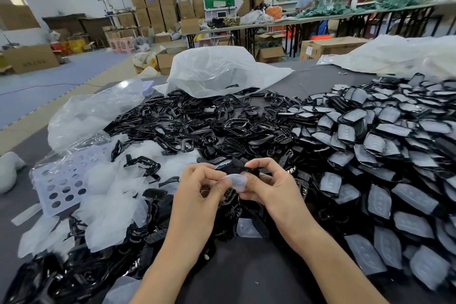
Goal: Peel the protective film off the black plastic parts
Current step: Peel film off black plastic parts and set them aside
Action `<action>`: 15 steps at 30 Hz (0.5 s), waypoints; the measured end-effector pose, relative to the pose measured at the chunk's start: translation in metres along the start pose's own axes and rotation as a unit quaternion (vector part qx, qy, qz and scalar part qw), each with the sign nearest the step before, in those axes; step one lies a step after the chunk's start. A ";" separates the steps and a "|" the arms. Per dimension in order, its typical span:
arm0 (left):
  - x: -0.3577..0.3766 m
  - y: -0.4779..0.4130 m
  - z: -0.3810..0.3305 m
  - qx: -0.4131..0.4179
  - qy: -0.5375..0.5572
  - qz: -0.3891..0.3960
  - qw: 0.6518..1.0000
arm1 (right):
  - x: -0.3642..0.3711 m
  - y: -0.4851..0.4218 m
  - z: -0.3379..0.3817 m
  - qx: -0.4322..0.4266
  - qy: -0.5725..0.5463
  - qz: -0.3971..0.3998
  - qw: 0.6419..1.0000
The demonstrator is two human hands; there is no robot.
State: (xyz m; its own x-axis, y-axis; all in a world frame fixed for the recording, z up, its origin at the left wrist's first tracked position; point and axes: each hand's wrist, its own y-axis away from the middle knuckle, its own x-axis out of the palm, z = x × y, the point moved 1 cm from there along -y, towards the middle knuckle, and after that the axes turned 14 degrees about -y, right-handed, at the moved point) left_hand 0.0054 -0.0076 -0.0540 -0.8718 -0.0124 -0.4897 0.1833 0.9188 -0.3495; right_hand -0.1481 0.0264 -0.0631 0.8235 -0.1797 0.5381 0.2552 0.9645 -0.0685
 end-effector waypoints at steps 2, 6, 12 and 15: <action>-0.001 0.000 0.001 -0.002 0.000 -0.005 1.000 | 0.001 0.002 0.001 -0.006 0.024 0.018 1.000; 0.000 0.000 0.006 -0.035 0.014 0.007 0.999 | 0.004 0.003 0.002 -0.007 0.032 0.037 0.999; -0.004 -0.003 0.007 -0.057 0.067 0.033 0.996 | 0.008 0.004 0.002 0.007 0.005 0.054 0.998; -0.004 -0.003 0.005 -0.053 0.088 0.053 0.993 | 0.006 0.003 0.000 -0.005 0.031 0.039 0.999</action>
State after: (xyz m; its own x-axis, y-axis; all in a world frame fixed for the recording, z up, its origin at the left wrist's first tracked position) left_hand 0.0111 -0.0126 -0.0550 -0.9181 0.1472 -0.3679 0.2371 0.9480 -0.2123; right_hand -0.1422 0.0279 -0.0603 0.8703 -0.1162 0.4787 0.1945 0.9739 -0.1171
